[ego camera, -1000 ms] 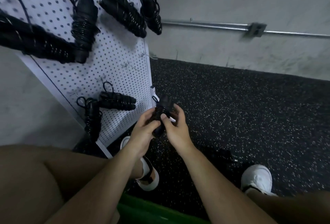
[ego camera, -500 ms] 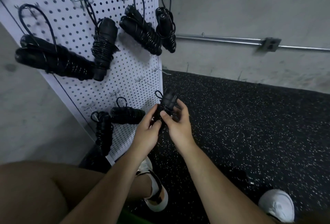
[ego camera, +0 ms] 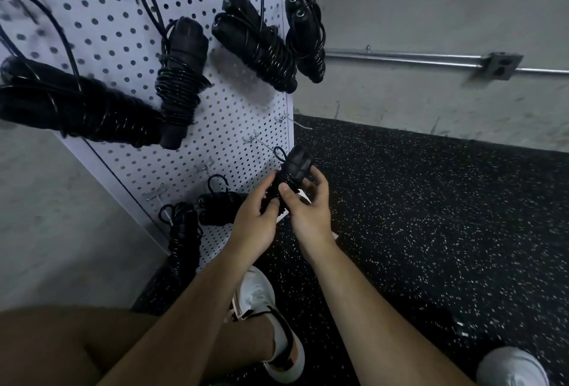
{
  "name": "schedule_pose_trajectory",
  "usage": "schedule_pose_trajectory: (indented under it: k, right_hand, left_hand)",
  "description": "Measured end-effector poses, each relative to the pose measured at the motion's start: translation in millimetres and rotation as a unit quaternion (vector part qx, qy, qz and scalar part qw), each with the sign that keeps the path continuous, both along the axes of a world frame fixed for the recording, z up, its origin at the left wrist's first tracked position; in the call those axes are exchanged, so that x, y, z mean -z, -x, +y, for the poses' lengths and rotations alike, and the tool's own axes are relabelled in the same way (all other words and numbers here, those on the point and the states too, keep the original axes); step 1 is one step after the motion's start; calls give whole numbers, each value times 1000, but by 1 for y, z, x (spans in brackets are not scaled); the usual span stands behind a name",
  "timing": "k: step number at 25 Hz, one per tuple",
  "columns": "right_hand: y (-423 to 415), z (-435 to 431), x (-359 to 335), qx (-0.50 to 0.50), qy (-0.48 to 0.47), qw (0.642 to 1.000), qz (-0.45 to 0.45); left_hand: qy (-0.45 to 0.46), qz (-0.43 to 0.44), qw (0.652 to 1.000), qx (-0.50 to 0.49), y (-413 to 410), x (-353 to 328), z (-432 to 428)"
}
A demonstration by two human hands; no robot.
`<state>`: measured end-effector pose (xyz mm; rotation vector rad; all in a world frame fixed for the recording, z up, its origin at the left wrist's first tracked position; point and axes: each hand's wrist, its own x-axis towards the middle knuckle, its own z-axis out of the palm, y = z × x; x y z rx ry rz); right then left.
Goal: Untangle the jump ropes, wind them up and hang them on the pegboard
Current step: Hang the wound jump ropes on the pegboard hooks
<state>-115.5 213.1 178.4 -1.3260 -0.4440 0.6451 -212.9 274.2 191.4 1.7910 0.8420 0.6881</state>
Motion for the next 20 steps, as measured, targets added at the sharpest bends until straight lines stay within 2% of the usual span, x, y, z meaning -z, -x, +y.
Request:
schedule_pose_trajectory:
  k: [4, 9, 12, 17, 20]
  right_hand:
    - [1, 18, 8, -5, 7, 1000, -26]
    - [8, 38, 18, 21, 51, 989, -134]
    - [6, 35, 29, 8, 52, 985, -164]
    - [5, 22, 47, -45, 70, 976, -203]
    - [2, -3, 52, -57, 84, 961, -257]
  left_hand:
    - [-64, 50, 997, -15, -1, 9, 7]
    - [-135, 56, 989, 7, 3, 22, 15]
    - [-140, 69, 988, 21, 3, 30, 20]
    - [-99, 66, 993, 27, 4, 39, 19]
    - [-126, 79, 988, 41, 6, 43, 9]
